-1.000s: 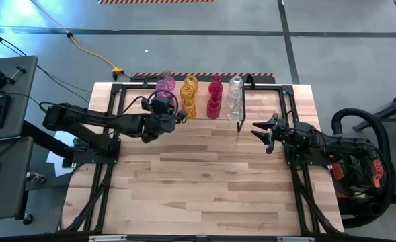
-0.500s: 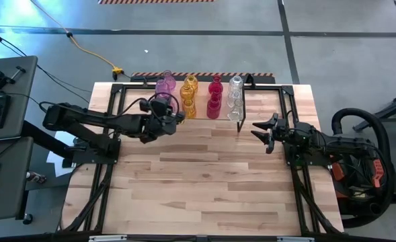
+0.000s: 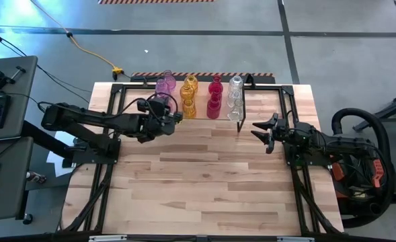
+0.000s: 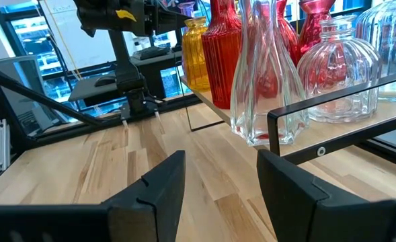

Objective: Sort vases onto shelf
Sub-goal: Adjust the purple vases on the shelf

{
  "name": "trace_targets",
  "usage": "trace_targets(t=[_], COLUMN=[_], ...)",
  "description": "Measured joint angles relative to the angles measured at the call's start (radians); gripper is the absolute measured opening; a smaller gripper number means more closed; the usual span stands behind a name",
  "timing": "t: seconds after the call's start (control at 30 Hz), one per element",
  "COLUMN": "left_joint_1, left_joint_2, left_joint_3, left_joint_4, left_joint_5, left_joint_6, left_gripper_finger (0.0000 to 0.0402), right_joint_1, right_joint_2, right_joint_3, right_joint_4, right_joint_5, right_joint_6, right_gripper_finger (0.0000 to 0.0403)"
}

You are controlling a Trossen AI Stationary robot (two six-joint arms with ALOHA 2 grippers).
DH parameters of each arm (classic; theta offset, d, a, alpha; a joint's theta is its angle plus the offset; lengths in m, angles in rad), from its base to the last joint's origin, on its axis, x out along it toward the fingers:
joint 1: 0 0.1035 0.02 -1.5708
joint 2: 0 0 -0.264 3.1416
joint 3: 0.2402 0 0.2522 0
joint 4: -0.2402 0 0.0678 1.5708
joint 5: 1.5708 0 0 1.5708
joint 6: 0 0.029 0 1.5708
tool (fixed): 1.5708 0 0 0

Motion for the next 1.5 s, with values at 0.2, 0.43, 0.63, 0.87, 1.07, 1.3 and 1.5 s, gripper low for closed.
trace_targets(t=[0.2, 0.43, 0.63, 0.87, 1.07, 1.3, 1.5], left_joint_1=[0.000, -0.009, -0.029, -0.040, -0.037, 0.017, 0.097], left_joint_2=[-0.004, -0.005, -0.027, -0.064, -0.084, -0.085, -0.088], left_joint_3=[0.000, 0.000, 0.000, 0.000, 0.026, 0.200, 0.332], left_joint_4=[-0.026, -0.002, 0.033, 0.222, 0.492, 0.501, 0.332], left_joint_5=[-0.001, 0.001, -0.003, 0.003, 0.004, 0.013, 0.097], left_joint_6=[-0.028, -0.041, -0.005, 0.137, 0.431, 0.716, 0.789], left_gripper_finger=[0.0000, 0.0000, 0.0000, 0.0000, 0.0000, 0.0000, 0.0000], right_joint_1=[0.000, 0.000, 0.000, 0.000, 0.000, 0.000, 0.000], right_joint_2=[0.000, 0.000, 0.000, 0.000, 0.000, 0.000, 0.000], right_joint_3=[0.000, 0.000, 0.000, 0.000, 0.000, 0.000, 0.000], right_joint_4=[0.000, 0.000, 0.000, 0.000, 0.000, 0.000, 0.000], right_joint_5=[0.000, 0.000, 0.000, 0.000, 0.000, 0.000, 0.000], right_joint_6=[0.000, 0.000, 0.000, 0.000, 0.000, 0.000, 0.000], right_gripper_finger=[0.0170, 0.0170, 0.0170, 0.0170, 0.0170, 0.0170, 0.0170])
